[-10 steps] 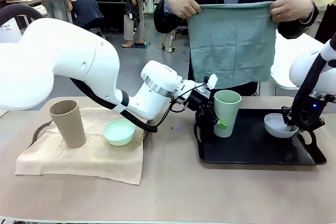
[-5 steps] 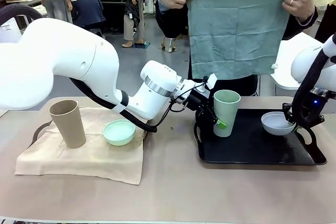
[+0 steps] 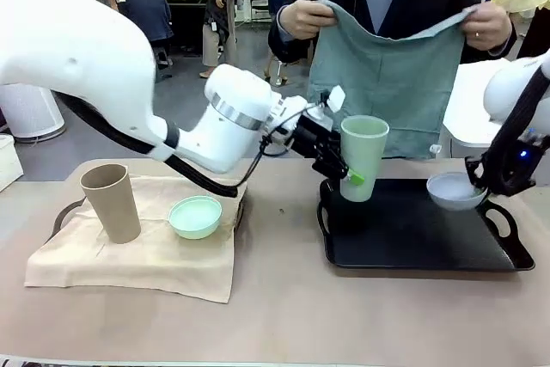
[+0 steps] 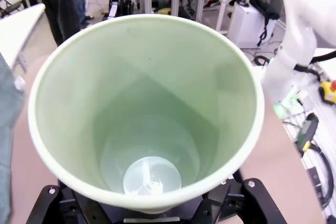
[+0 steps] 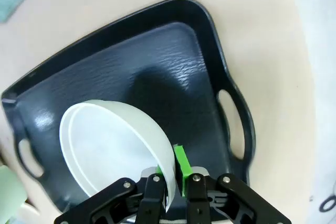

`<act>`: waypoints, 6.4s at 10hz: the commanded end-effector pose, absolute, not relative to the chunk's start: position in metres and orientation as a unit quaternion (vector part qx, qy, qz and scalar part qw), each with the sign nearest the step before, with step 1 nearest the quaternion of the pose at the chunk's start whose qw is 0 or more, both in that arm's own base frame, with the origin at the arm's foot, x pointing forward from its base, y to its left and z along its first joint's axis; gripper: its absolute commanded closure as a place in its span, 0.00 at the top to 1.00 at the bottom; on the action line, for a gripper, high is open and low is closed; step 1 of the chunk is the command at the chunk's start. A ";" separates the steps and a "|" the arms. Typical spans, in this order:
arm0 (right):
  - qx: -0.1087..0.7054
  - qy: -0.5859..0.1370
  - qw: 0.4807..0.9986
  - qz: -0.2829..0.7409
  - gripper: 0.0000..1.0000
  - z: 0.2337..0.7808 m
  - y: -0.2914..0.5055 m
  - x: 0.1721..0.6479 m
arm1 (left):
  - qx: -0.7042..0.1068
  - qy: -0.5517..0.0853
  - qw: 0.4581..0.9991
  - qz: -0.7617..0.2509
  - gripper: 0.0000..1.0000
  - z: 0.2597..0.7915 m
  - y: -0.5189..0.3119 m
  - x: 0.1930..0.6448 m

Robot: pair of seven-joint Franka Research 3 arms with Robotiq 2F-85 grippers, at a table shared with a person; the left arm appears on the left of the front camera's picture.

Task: Set up a tray with a mat and arrange the tableware.
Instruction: Pick up the Picnic Bowl and Reusable plastic cup from the Handle tray in front of the human's position and hold them in the air, then place the Picnic Bowl and Reusable plastic cup back onto the Handle tray in front of the human's position.

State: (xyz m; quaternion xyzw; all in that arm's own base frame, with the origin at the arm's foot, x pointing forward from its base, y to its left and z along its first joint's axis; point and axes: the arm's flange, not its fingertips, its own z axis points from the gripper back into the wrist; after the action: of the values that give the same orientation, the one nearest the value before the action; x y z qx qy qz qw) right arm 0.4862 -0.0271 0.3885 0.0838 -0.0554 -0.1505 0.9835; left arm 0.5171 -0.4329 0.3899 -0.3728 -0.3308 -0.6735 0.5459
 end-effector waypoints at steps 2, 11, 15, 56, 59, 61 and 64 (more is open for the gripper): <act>0.110 -0.114 0.981 -0.108 0.00 0.492 -0.030 0.417 | -0.349 -0.345 0.564 -0.664 0.00 0.457 -0.410 0.467; 0.083 -0.136 0.982 -0.101 0.00 0.566 -0.030 0.358 | -0.325 -0.362 0.545 -0.683 0.00 0.517 -0.431 0.440; 0.083 -0.136 0.982 -0.101 0.00 0.566 -0.030 0.358 | -0.325 -0.362 0.545 -0.683 0.00 0.517 -0.431 0.440; 0.078 -0.040 0.993 -0.074 0.07 0.414 -0.009 0.421 | -0.361 -0.368 0.533 -0.670 0.83 0.382 -0.434 0.503; 0.098 -0.043 0.994 -0.025 0.07 0.382 0.001 0.442 | -0.357 -0.337 0.537 -0.686 0.83 0.346 -0.454 0.506; 0.112 -0.040 0.993 -0.014 0.07 0.361 -0.001 0.457 | -0.361 -0.323 0.541 -0.688 0.83 0.330 -0.461 0.510; 0.122 -0.034 0.992 0.001 0.07 0.337 -0.003 0.473 | -0.370 -0.340 0.509 -0.698 0.83 0.311 -0.470 0.521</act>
State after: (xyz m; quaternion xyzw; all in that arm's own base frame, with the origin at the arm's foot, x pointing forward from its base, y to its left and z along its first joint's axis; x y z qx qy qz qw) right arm 0.4643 -0.0002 0.3430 0.1076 -0.0283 -0.0088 0.9938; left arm 0.5150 -0.4652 0.3106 -0.3679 -0.3300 -0.6932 0.5246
